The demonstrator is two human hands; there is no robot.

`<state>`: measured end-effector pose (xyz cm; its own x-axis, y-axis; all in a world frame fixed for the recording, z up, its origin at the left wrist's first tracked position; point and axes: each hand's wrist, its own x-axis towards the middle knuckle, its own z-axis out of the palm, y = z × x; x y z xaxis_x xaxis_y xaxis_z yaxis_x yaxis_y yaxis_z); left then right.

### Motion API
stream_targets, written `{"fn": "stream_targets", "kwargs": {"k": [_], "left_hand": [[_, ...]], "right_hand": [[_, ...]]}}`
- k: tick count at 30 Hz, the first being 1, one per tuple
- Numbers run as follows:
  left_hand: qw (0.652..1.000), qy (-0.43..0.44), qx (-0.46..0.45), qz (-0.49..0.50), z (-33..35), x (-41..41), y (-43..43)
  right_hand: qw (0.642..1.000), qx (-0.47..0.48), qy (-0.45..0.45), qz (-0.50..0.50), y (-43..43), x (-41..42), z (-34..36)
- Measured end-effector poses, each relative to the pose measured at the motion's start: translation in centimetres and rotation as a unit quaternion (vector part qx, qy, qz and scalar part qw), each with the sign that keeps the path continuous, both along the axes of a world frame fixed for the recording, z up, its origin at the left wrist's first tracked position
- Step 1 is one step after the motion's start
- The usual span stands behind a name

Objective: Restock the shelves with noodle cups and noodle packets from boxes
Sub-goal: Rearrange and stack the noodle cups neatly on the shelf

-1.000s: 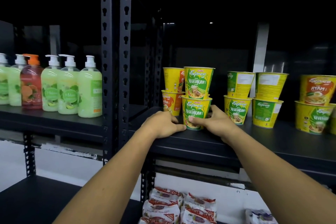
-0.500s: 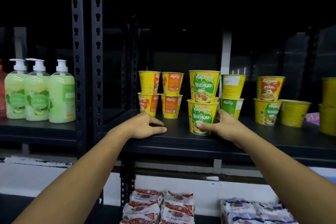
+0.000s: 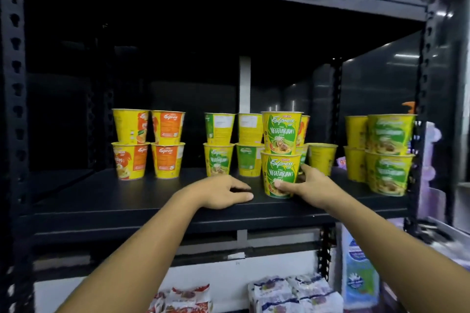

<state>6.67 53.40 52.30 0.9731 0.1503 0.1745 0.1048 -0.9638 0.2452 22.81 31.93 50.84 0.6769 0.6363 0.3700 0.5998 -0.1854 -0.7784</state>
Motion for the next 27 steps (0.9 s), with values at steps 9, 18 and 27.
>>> {"fn": "stream_targets", "kwargs": {"k": [9, 18, 27], "left_hand": [[1.0, 0.01, 0.004, -0.019, 0.3, 11.7, -7.4], [0.927, -0.095, -0.357, -0.066, 0.2, 17.2, -10.4], [0.901, -0.129, -0.405, -0.088, -0.1, 20.5, -11.8]], "right_hand": [[0.996, -0.005, -0.038, -0.077, -7.2, 8.2, -0.9], [0.957, -0.072, -0.247, -0.134, -9.1, 11.3, -3.0], [0.907, -0.101, -0.383, -0.147, -10.6, 12.6, -6.0]]}}
